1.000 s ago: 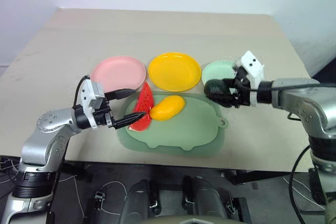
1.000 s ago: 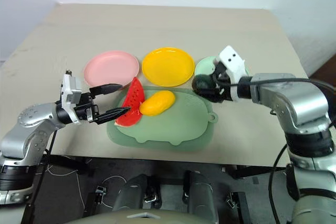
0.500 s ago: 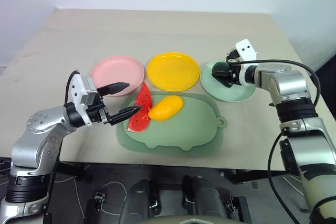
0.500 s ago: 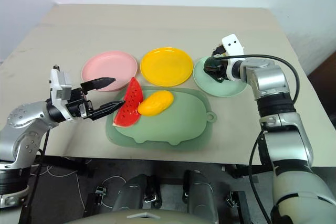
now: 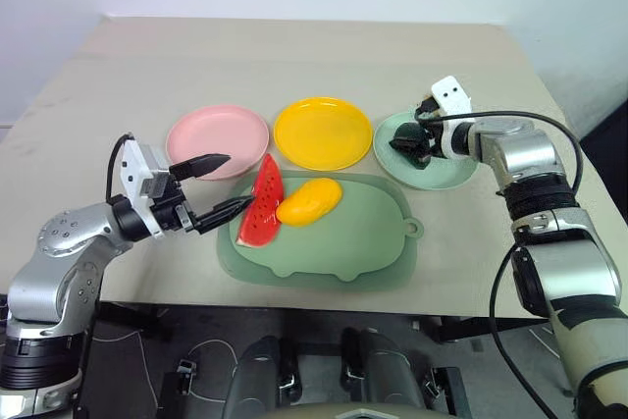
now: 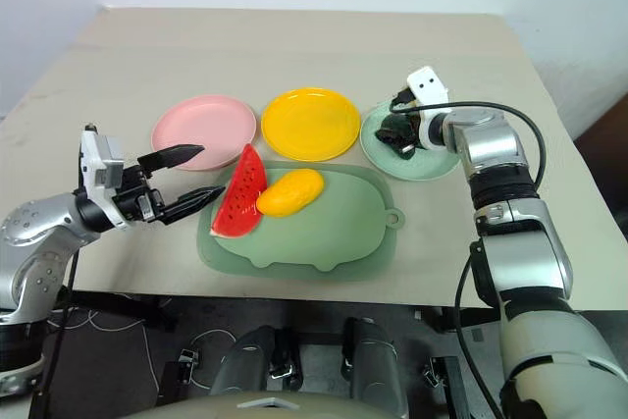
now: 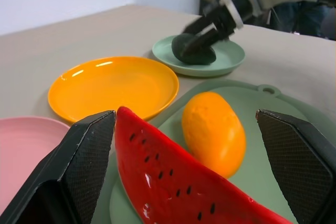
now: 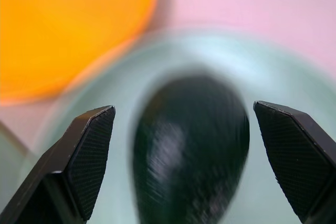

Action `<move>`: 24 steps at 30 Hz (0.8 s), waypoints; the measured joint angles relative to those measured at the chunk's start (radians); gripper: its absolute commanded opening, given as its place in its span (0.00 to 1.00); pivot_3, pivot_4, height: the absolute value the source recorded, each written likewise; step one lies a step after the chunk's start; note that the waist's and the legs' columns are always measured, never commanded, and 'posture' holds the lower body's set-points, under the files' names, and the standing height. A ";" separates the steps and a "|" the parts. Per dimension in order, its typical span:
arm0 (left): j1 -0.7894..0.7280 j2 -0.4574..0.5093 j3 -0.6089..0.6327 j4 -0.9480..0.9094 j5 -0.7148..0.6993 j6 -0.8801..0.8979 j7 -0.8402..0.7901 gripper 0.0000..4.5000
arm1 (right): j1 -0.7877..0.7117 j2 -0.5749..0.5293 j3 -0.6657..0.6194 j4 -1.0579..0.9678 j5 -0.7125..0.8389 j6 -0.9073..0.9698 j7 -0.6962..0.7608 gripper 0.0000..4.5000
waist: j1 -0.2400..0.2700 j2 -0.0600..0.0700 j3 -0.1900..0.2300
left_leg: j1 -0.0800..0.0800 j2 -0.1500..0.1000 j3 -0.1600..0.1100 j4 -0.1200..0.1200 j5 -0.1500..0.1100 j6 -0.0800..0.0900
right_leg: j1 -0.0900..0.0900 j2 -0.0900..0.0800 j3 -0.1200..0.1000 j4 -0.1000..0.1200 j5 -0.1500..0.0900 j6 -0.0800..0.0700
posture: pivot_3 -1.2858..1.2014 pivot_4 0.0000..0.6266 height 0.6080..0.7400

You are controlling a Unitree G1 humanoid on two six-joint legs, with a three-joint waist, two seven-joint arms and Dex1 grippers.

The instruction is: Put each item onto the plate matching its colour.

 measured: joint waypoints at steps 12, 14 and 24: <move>-0.004 0.010 0.014 -0.010 -0.021 0.027 0.038 1.00 | 0.221 -0.052 -0.060 -0.604 0.175 0.220 0.085 1.00 | 0.006 0.000 0.000 | 0.000 0.000 -0.001 0.000 0.000 0.000 | 0.000 -0.001 0.000 0.000 0.000 0.000 | 0.52 0.24 0.67; -0.006 0.010 0.014 -0.020 -0.022 0.037 0.047 1.00 | 0.259 -0.056 -0.067 -0.682 0.209 0.262 0.084 1.00 | 0.009 0.000 0.000 | 0.001 0.000 -0.001 0.000 0.000 0.000 | 0.000 -0.001 0.000 0.000 0.000 -0.001 | 0.52 0.24 0.67; -0.020 0.011 0.013 -0.024 -0.023 0.046 0.062 1.00 | 0.336 -0.070 -0.066 -0.873 0.314 0.315 0.097 1.00 | 0.010 0.000 0.000 | 0.001 0.000 -0.001 0.000 0.000 0.000 | 0.000 -0.001 0.000 -0.001 0.000 -0.001 | 0.52 0.24 0.67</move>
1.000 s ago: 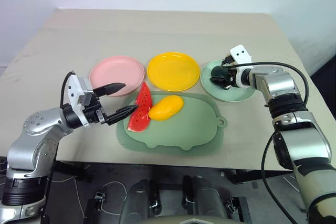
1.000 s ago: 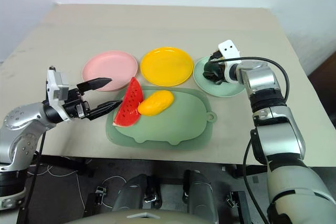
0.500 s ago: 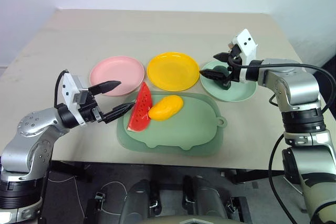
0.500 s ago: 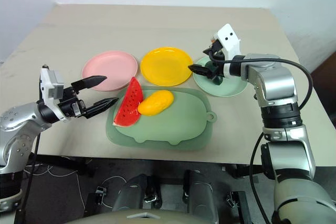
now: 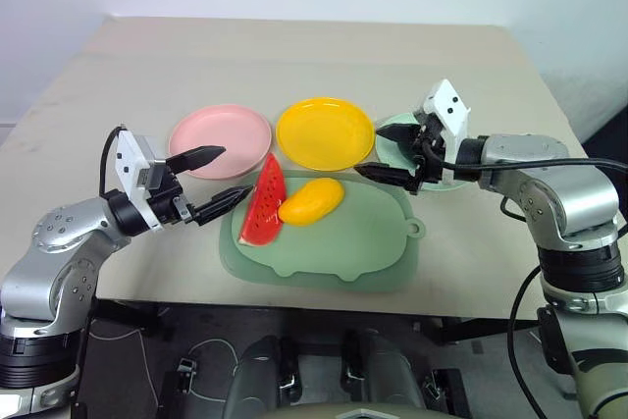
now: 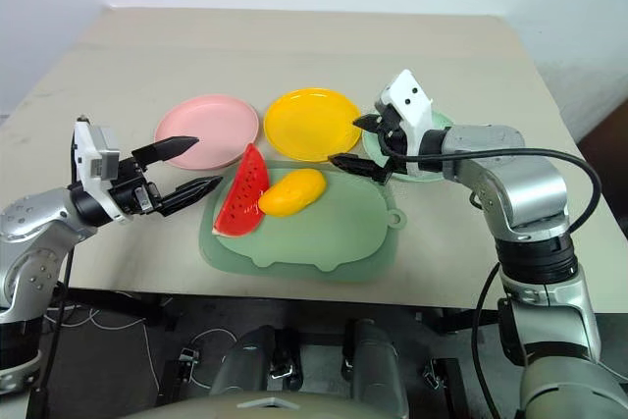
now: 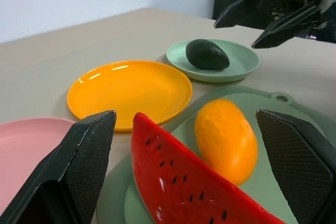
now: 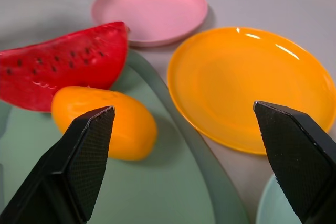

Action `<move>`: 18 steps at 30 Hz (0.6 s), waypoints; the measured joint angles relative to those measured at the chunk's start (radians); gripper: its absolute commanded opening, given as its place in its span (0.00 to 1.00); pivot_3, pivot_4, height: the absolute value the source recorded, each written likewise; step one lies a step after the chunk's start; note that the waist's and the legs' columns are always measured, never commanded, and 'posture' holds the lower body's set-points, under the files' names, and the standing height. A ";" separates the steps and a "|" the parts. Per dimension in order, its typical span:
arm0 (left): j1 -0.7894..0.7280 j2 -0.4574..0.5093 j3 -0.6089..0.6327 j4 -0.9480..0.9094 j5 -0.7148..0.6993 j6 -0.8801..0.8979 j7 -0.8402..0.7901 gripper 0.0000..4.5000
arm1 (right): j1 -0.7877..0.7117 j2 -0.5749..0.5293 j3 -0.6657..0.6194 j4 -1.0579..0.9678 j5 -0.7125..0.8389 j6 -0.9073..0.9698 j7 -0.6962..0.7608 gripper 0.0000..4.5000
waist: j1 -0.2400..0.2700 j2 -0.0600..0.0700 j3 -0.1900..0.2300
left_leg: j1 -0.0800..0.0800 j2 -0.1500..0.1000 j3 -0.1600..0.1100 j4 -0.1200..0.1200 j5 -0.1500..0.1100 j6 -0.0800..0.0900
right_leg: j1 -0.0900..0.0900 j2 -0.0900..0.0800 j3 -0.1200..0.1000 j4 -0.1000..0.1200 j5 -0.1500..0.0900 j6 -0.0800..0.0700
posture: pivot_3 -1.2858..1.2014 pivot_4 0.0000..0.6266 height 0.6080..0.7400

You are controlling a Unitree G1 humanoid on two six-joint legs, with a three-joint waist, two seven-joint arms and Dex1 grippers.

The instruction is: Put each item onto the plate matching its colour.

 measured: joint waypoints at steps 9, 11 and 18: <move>-0.006 0.001 0.000 0.006 -0.004 -0.002 -0.021 1.00 | 0.060 -0.022 0.005 -0.122 0.094 0.034 0.015 1.00 | 0.001 0.000 0.000 | 0.000 0.000 0.000 0.000 0.000 0.000 | 0.000 0.000 0.000 -0.001 0.000 -0.001 | 0.52 0.24 0.67; -0.006 0.001 0.000 0.010 -0.003 -0.003 -0.024 1.00 | 0.066 -0.022 0.006 -0.130 0.112 0.039 0.016 1.00 | 0.001 0.000 0.000 | 0.000 0.000 0.000 0.000 0.000 0.000 | 0.000 0.000 0.000 -0.001 -0.001 -0.001 | 0.52 0.24 0.67; -0.006 0.001 0.000 0.027 -0.002 -0.011 -0.040 1.00 | 0.066 -0.022 0.022 -0.145 0.141 0.048 0.014 1.00 | 0.001 0.000 0.000 | 0.000 0.000 0.000 0.000 0.000 0.000 | 0.000 0.000 0.000 -0.001 -0.001 -0.002 | 0.52 0.24 0.67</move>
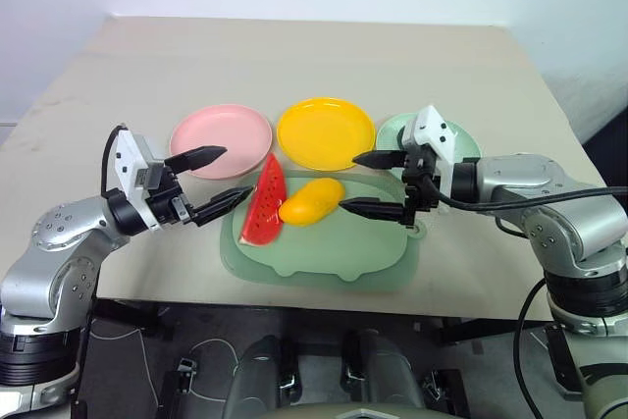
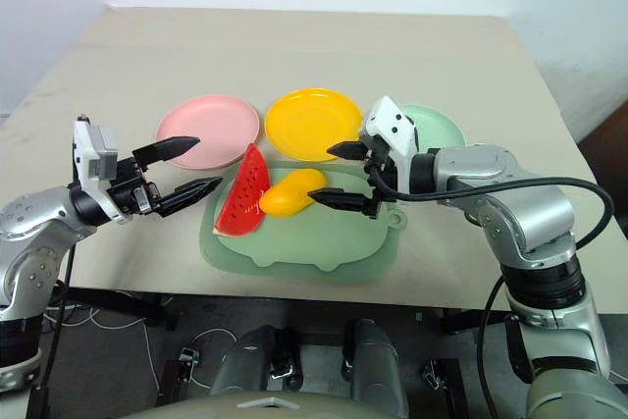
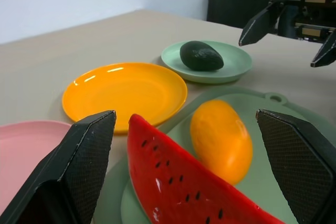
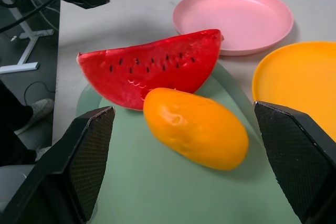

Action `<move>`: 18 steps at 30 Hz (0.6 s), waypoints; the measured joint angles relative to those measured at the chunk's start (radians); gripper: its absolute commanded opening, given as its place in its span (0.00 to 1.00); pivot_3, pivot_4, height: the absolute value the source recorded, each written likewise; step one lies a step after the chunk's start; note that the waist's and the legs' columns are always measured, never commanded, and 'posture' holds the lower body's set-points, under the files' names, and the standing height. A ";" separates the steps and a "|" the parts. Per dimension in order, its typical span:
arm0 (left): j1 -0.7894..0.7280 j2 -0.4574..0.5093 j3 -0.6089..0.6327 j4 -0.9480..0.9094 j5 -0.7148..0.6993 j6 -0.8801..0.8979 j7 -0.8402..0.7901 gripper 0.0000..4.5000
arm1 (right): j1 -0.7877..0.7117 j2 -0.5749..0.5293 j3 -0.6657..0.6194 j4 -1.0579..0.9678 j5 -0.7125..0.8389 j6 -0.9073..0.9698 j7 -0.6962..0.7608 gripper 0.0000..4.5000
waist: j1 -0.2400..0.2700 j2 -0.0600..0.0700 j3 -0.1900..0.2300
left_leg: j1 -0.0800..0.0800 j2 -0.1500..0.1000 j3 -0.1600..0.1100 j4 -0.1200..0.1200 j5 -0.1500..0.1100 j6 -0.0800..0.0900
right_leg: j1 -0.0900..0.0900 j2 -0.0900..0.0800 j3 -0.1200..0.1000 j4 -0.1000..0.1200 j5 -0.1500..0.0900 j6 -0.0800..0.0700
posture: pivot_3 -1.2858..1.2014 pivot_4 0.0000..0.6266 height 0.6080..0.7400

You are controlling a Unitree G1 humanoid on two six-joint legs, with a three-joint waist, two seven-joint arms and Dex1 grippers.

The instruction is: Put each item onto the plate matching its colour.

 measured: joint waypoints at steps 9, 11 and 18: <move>0.000 0.000 0.000 0.011 0.005 -0.017 -0.017 1.00 | 0.007 -0.016 0.029 -0.002 0.004 -0.001 -0.005 1.00 | 0.000 0.000 0.000 | 0.000 0.000 0.000 0.000 0.000 0.000 | 0.000 0.000 0.000 0.000 0.000 -0.001 | 0.52 0.24 0.67; 0.000 0.000 0.000 0.016 0.006 -0.018 -0.020 1.00 | 0.007 -0.023 0.038 -0.002 0.001 -0.001 -0.006 1.00 | 0.000 0.000 0.000 | 0.000 0.000 0.000 0.000 0.000 0.000 | 0.000 0.000 0.000 0.000 0.000 -0.001 | 0.52 0.24 0.67; -0.002 -0.005 -0.002 0.022 0.009 -0.020 -0.020 1.00 | -0.049 -0.034 0.140 0.044 -0.051 0.004 -0.011 1.00 | 0.000 0.000 0.000 | 0.000 0.000 0.000 0.000 0.000 0.000 | 0.000 0.000 0.000 0.000 -0.001 -0.001 | 0.52 0.24 0.67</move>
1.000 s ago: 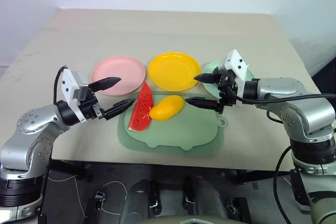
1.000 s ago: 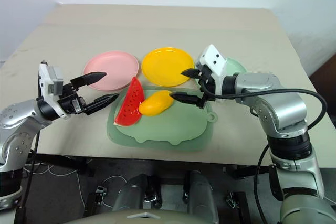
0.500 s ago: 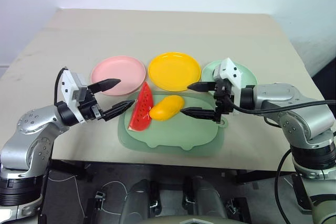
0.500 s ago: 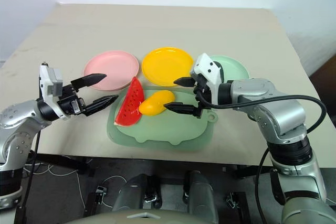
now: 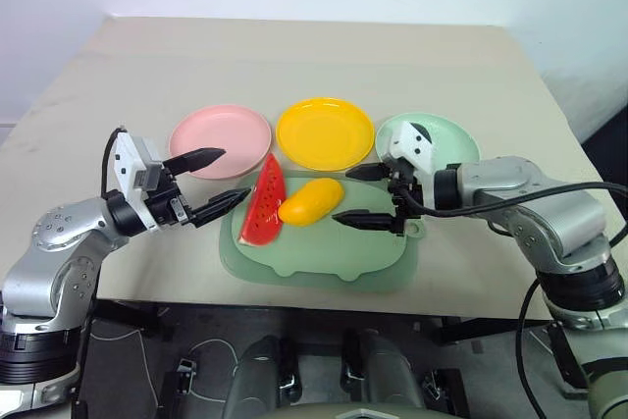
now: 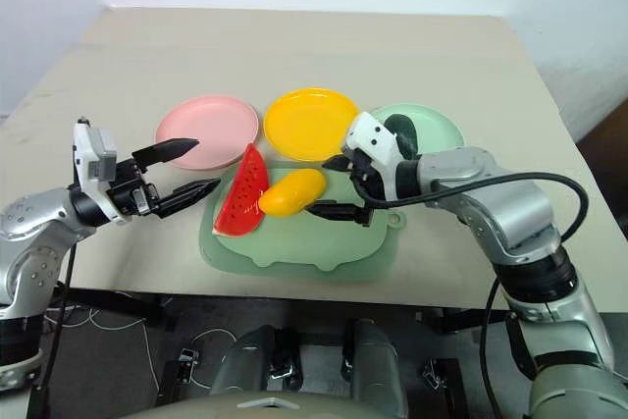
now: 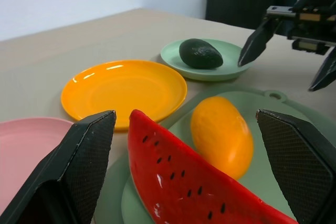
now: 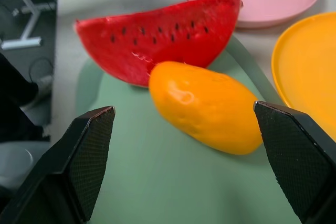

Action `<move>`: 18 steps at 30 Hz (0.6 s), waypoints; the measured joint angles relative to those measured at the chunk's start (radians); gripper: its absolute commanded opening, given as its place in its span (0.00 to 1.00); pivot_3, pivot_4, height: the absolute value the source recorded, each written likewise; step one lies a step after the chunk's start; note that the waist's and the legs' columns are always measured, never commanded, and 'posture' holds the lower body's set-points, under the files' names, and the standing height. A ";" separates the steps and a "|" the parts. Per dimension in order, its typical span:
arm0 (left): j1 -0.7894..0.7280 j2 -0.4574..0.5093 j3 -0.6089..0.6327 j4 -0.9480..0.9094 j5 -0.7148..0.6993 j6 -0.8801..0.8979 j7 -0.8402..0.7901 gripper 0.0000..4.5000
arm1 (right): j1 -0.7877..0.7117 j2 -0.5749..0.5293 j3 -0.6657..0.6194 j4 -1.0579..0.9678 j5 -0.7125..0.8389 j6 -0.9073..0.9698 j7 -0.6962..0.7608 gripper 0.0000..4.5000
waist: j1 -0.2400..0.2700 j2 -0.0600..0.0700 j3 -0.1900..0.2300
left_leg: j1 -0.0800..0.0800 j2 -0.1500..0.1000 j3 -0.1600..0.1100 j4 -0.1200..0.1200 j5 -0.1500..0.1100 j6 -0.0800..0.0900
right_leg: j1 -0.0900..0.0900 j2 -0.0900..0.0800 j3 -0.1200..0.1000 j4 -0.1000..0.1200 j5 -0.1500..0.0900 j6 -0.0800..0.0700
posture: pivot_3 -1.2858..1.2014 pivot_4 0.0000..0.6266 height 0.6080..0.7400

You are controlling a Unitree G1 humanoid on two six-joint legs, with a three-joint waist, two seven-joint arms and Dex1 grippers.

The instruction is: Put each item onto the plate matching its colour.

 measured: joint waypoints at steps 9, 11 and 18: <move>-0.006 -0.010 -0.010 0.001 0.000 0.000 0.000 1.00 | -0.027 -0.017 0.094 0.082 -0.104 -0.140 0.076 1.00 | -0.001 0.000 0.000 | 0.000 0.000 0.000 0.000 0.000 0.000 | 0.000 0.000 0.000 -0.001 0.000 0.000 | 0.52 0.24 0.67; -0.006 -0.010 -0.010 0.002 0.000 0.000 0.000 1.00 | -0.061 -0.009 0.132 0.145 -0.148 -0.238 0.134 1.00 | -0.002 0.000 0.000 | 0.000 0.000 0.000 0.000 0.000 0.000 | 0.000 0.001 0.000 0.000 0.000 0.001 | 0.52 0.24 0.67; 0.008 -0.013 -0.010 0.001 0.000 -0.001 0.000 1.00 | -0.170 0.046 0.222 0.343 -0.267 -0.492 0.300 1.00 | -0.003 0.000 0.000 | 0.000 0.000 0.000 0.000 0.000 0.000 | 0.000 0.001 0.000 0.000 0.002 0.003 | 0.52 0.24 0.67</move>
